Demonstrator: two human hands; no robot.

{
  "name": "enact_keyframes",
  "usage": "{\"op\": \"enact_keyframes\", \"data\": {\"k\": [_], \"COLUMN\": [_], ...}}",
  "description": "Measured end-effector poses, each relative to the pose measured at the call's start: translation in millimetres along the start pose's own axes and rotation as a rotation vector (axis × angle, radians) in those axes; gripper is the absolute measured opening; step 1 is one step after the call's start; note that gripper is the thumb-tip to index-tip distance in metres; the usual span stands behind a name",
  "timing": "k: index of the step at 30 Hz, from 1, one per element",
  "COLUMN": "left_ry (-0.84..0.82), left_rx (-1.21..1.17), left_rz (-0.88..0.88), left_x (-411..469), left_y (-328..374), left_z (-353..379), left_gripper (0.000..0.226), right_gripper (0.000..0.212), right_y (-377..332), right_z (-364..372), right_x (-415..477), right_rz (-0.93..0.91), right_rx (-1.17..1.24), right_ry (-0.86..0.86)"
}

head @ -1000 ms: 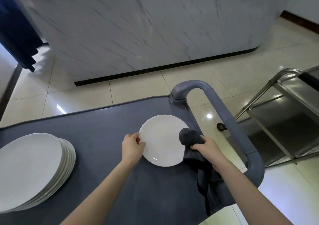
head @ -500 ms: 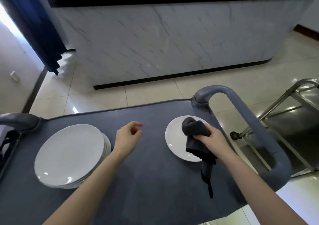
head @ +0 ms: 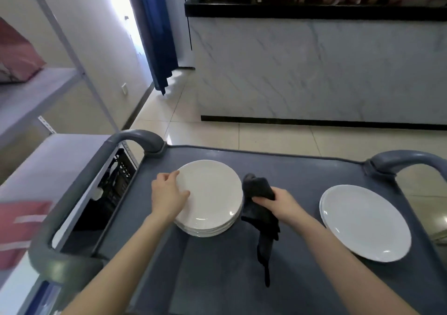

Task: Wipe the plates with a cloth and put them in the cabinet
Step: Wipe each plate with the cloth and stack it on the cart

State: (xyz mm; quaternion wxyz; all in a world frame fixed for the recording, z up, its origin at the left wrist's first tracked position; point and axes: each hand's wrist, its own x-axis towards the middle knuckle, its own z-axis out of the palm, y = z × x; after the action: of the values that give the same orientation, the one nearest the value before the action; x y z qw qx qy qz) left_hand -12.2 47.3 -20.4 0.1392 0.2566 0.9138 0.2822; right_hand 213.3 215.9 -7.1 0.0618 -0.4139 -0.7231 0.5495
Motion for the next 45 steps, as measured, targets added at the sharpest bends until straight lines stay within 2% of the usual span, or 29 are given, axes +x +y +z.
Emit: {"op": "enact_keyframes", "data": {"k": [5,14,18,22,26,30,36,39,41,43,45], "left_ry": [-0.017,-0.072,-0.228,-0.405,-0.430,-0.368,-0.405,-0.437,-0.449,-0.426,-0.390], "left_rx": [-0.065,-0.291,-0.485,-0.805,-1.019,-1.070,-1.010,-1.033,-1.088,-1.137,-1.180], "left_rz": [-0.037,-0.088,-0.111,-0.170,-0.212,-0.154,-0.022,-0.040,-0.043,-0.044,-0.063], "left_x": [11.1,18.3,10.5,-1.4,-12.0,-22.9,-41.4,-55.5,-64.5,-70.6,-74.0], "left_y": [-21.5,-20.9,-15.6,-3.1,19.8,44.0,77.0,90.6,101.0,111.4,118.5], "left_z": [-7.2,-15.3,-10.7,-0.5,17.5,31.3,45.1,57.8,66.0,71.4,72.9], "left_gripper": [0.042,0.040,0.042,0.038,0.035,0.038,0.041,0.039,0.039,0.039,0.040], "right_gripper": [0.015,0.013,0.009,0.008,0.007,0.004,0.007,0.014,0.039,0.071,0.086], "right_y": [-1.1,3.7,11.8,19.3,23.4,23.4,8.3,2.7,7.4,19.1,32.9], "right_z": [29.5,43.5,36.1,16.3,-17.1,-57.2,-100.6,-103.8,-101.5,-100.1,-99.2], "right_x": [6.0,5.6,-2.2,-12.0,-26.6,-44.7,-58.3,-59.0,-58.3,-57.6,-59.8], "right_rz": [0.078,0.091,0.099,0.092,0.056,-0.035,-0.205,-0.206,-0.214,-0.229,-0.243], "right_rx": [0.019,0.074,0.197,0.271,0.343,0.297,0.306,0.185,-0.075,-0.458,-0.656], "right_ry": [0.015,0.150,0.182,0.234,0.276,0.311,0.326,0.308,0.231,0.134,0.131]}}
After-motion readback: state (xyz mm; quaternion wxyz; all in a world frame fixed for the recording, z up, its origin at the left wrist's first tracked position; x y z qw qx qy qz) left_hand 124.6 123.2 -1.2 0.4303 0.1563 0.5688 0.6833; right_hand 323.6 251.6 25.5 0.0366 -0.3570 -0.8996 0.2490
